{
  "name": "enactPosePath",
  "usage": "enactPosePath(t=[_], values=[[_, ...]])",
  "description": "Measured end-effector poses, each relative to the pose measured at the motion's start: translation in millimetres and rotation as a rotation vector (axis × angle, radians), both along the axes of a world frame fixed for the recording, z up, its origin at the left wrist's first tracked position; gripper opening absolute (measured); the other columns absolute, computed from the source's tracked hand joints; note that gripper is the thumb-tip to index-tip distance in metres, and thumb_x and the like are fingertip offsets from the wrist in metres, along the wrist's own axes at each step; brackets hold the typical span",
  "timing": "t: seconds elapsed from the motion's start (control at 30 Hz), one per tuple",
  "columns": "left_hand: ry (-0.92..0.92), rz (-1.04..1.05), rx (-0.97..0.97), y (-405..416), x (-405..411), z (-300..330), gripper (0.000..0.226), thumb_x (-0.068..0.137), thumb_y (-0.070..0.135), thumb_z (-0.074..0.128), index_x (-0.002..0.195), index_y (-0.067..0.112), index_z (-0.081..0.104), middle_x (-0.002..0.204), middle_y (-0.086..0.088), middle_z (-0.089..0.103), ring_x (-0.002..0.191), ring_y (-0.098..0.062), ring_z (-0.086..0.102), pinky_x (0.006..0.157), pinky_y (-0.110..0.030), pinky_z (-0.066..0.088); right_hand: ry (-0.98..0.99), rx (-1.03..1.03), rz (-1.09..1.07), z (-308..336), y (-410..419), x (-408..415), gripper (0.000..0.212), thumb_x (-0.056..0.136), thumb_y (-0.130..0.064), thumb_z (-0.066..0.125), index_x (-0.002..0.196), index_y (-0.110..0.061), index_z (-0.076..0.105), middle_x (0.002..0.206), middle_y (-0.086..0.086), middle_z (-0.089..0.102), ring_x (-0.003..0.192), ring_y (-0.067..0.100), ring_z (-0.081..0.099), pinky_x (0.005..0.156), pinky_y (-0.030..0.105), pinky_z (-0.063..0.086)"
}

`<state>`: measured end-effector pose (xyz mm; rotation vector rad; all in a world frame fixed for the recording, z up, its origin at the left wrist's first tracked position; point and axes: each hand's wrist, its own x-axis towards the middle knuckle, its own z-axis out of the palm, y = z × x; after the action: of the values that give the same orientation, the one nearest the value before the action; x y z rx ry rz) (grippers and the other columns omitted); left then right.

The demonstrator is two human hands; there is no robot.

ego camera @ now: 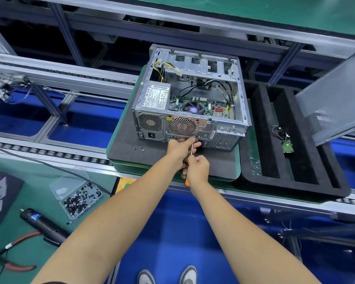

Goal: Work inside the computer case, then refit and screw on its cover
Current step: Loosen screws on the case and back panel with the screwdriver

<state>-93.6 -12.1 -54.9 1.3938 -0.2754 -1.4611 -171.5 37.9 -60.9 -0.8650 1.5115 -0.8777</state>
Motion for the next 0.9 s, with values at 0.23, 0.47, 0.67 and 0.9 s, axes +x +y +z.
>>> enactPosePath(t=[0.23,0.47,0.67,0.9], values=[[0.029,0.036,0.01,3.3,-1.3,-0.6,0.038,0.094,0.026,0.073,0.122,0.003,0.064,0.088,-0.003,0.08,0.051,-0.005,0.065,0.045,-0.02,0.049,0.045,-0.004,0.009,-0.3,-0.1,-2.4,0.023,0.098,-0.01,0.048,0.076,-0.011,0.043,0.045,0.005,0.049,0.039,0.022,0.047,0.041,0.03,0.038],[0.122,0.104,-0.026,7.6,-4.0,2.4,0.039,0.096,0.019,0.071,0.127,0.002,0.055,0.091,-0.005,0.08,0.061,-0.008,0.071,0.046,-0.019,0.051,0.043,0.032,0.01,-0.7,-1.9,-4.1,0.02,0.098,-0.015,0.05,0.08,-0.008,0.052,0.042,0.0,0.052,0.037,0.016,0.049,0.04,0.028,0.04],[0.151,0.145,-0.034,5.4,-2.6,-1.3,0.031,0.094,0.015,0.073,0.109,0.012,0.047,0.089,-0.008,0.079,0.075,-0.014,0.077,0.049,-0.021,0.054,-0.004,0.033,-0.006,-1.2,-0.5,-5.0,0.023,0.097,-0.015,0.053,0.077,-0.004,0.059,0.05,0.005,0.059,0.04,0.017,0.054,0.041,0.028,0.046],[0.102,0.171,0.011,1.6,-5.8,8.5,0.041,0.09,0.005,0.074,0.126,-0.007,0.059,0.089,-0.015,0.078,0.062,-0.014,0.074,0.046,-0.022,0.053,-0.05,0.028,-0.036,0.8,-2.8,-0.5,0.017,0.099,-0.015,0.053,0.083,-0.01,0.048,0.063,0.012,0.052,0.04,0.016,0.043,0.038,0.025,0.036]])
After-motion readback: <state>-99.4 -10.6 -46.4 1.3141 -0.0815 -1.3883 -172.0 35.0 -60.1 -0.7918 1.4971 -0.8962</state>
